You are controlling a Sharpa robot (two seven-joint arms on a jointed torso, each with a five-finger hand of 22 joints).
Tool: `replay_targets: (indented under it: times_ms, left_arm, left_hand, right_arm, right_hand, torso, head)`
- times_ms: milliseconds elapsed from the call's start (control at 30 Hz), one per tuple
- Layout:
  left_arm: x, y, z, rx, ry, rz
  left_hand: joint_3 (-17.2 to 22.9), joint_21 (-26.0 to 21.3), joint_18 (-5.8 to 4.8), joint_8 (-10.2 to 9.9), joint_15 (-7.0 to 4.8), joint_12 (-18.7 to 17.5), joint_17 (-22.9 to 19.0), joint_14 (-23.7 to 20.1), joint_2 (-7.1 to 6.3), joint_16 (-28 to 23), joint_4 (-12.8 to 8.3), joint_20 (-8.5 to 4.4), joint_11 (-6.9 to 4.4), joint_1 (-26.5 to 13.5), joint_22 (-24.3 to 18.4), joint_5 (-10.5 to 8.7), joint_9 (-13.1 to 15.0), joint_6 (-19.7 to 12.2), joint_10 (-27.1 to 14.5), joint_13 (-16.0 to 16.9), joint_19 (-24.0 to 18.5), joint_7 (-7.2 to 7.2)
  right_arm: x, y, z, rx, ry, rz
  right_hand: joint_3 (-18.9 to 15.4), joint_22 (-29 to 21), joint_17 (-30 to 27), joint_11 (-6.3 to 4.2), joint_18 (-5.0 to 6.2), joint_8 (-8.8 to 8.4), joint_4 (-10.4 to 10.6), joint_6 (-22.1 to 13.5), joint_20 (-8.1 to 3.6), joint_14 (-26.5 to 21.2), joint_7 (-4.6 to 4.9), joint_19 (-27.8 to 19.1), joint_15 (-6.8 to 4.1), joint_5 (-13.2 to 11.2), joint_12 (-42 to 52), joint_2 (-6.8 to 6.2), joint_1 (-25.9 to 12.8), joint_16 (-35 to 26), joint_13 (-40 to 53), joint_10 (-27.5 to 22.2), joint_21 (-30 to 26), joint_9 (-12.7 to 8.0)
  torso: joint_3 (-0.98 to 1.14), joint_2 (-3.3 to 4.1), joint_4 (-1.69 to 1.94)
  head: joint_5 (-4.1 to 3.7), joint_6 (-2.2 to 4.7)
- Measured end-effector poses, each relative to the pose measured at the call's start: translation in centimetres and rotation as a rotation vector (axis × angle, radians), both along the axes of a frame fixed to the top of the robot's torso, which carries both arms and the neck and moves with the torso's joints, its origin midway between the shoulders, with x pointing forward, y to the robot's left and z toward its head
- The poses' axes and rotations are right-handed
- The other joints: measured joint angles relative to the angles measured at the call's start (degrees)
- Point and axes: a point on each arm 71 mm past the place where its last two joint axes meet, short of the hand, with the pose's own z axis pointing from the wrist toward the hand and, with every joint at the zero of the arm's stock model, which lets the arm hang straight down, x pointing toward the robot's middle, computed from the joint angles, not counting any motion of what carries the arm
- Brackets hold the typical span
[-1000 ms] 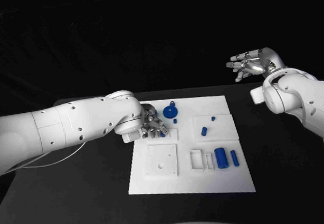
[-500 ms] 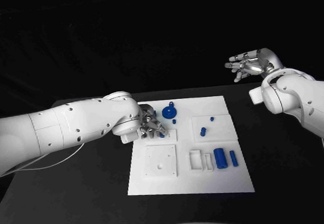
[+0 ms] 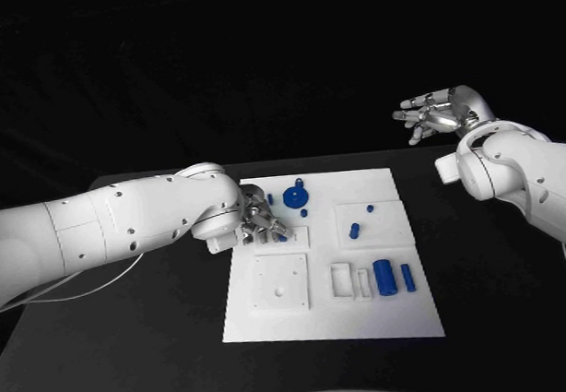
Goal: Assemble the parts on the task board
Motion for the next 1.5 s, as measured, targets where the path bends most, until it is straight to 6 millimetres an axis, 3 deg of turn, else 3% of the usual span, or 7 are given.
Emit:
replay_targets:
  times_ms: [533, 800, 900, 967, 1067, 1233, 1500]
  left_arm:
    - [0.1, 0.8, 0.3, -0.002, -0.021, 0.020]
    - [1.1, 1.1, 1.3, -0.019, -0.046, 0.049]
    - [1.6, 1.2, 1.9, -0.031, -0.057, 0.062]
    - [2.1, 1.3, 2.4, -0.039, -0.067, 0.075]
    - [3.0, 1.8, 3.0, -0.046, -0.083, 0.099]
    - [4.6, 3.0, 3.9, -0.047, -0.110, 0.145]
    - [6.5, 4.0, 4.6, -0.045, -0.139, 0.192]
  left_hand:
    - [-0.51, -0.22, -0.01, 0.00, -0.21, 0.00, 0.41, 0.22, -1.59, 0.00, 4.27, 0.20, 0.00, -0.97, -0.01, -4.63, 0.63, 0.58, 0.00, -0.01, 0.20, -0.14]
    - [-1.55, -0.22, -0.01, 0.00, -0.21, 0.00, 0.12, 0.22, -3.50, 0.00, 7.40, 0.00, 0.00, -2.89, -0.02, -12.31, 0.97, 0.79, 0.00, -0.05, 0.40, 0.07]
    - [-3.15, -0.22, -0.01, 0.00, -0.21, 0.00, 0.01, 0.22, -3.43, 0.00, 8.15, 0.00, 0.00, -2.83, -0.02, -11.70, 1.17, 0.80, 0.00, -0.13, 0.40, 0.07]
    - [-7.40, -0.46, -0.01, 0.00, -0.21, -0.03, -0.17, 0.22, -1.24, 0.00, 6.79, 0.00, 0.00, -1.81, -0.02, -6.71, 1.66, 0.80, 0.00, -0.13, 0.40, 0.07]
    - [-9.46, -0.46, -0.01, -0.01, -0.21, -0.24, -0.23, 0.22, 1.56, 0.00, 3.93, 0.00, 0.00, -1.07, -0.02, -3.68, 1.72, 0.06, 0.00, -0.17, 0.40, 0.14]
    - [-10.64, -0.46, -0.02, -0.01, -0.21, -0.59, -0.47, 0.22, 3.11, -0.05, 0.91, 0.00, 0.00, -1.27, -0.03, -2.59, -1.30, -0.80, 0.00, -0.02, 0.40, 0.42]
    - [-10.82, -0.68, -0.02, -0.01, -0.21, -1.06, -1.14, 0.22, 3.33, -0.50, 0.49, 0.00, 0.00, -1.04, -0.03, -2.14, -4.33, -1.97, 0.00, -0.03, 0.40, 0.78]
  right_arm:
    - [-0.1, -0.3, -0.2, -0.002, 0.004, -0.005]
    - [-0.1, -0.4, -0.3, -0.003, 0.006, -0.007]
    - [-0.1, -0.5, -0.4, -0.003, 0.006, -0.008]
    - [-0.1, -0.5, -0.4, -0.004, 0.006, -0.008]
    - [-0.1, -0.5, -0.4, -0.004, 0.007, -0.008]
    - [-0.1, -0.4, -0.4, -0.003, 0.006, -0.006]
    - [-0.2, -0.5, -0.3, -0.004, 0.005, -0.006]
  right_hand:
    - [-0.17, -0.13, -0.13, 0.00, 0.00, 0.00, 0.17, -0.20, 0.00, 0.00, -0.20, 0.00, 0.00, 0.00, 0.00, 0.00, 0.00, 0.00, 0.00, 0.00, 0.00, 0.00]
    - [-0.16, -0.13, -0.13, 0.00, 0.00, 0.00, 0.17, -0.19, 0.00, 0.00, -0.21, 0.00, -0.01, 0.00, 0.00, 0.00, 0.00, 0.00, 0.00, 0.00, 0.00, 0.00]
    - [-0.16, -0.16, -0.13, 0.00, 0.00, 0.00, 0.17, -0.19, 0.00, 0.00, -0.21, 0.00, 0.00, -0.01, 0.00, 0.00, 0.00, 0.00, 0.00, 0.00, 0.00, 0.00]
    - [-0.16, -0.18, -0.13, 0.00, 0.00, 0.00, 0.17, -0.19, 0.00, 0.00, -0.21, 0.00, -0.01, -0.01, 0.00, 0.00, 0.00, 0.00, 0.00, 0.00, 0.00, 0.00]
    - [-0.16, -0.17, -0.16, 0.00, 0.00, 0.00, 0.16, -0.19, 0.00, 0.01, -0.21, 0.00, -0.01, -0.01, 0.00, 0.00, 0.00, 0.00, 0.00, 0.00, 0.00, 0.00]
    - [-0.16, -0.17, -0.18, 0.00, 0.00, 0.00, 0.17, -0.19, 0.00, 0.01, -0.21, 0.00, -0.01, -0.01, 0.00, 0.00, 0.00, 0.00, 0.00, 0.00, 0.00, 0.00]
    - [-0.16, -0.17, -0.18, 0.00, 0.00, 0.00, 0.16, -0.38, 0.00, 0.01, -0.03, 0.00, -0.01, -0.01, 0.00, 0.00, 0.00, 0.00, 0.00, 0.00, 0.00, 0.00]
  torso:
    - [0.03, -0.01, 0.00]
    - [0.03, 0.02, -0.07]
    - [0.03, 0.03, -0.07]
    - [0.03, 0.06, -0.04]
    - [0.04, 0.07, -0.03]
    - [0.09, 0.14, -0.16]
    - [0.17, 0.31, -0.40]
  head:
    - [-0.12, 0.06]
    - [-0.02, 0.53]
    - [-0.03, 0.66]
    - [-0.05, 0.78]
    - [-0.07, 0.94]
    - [-0.03, 1.41]
    - [0.14, 1.79]
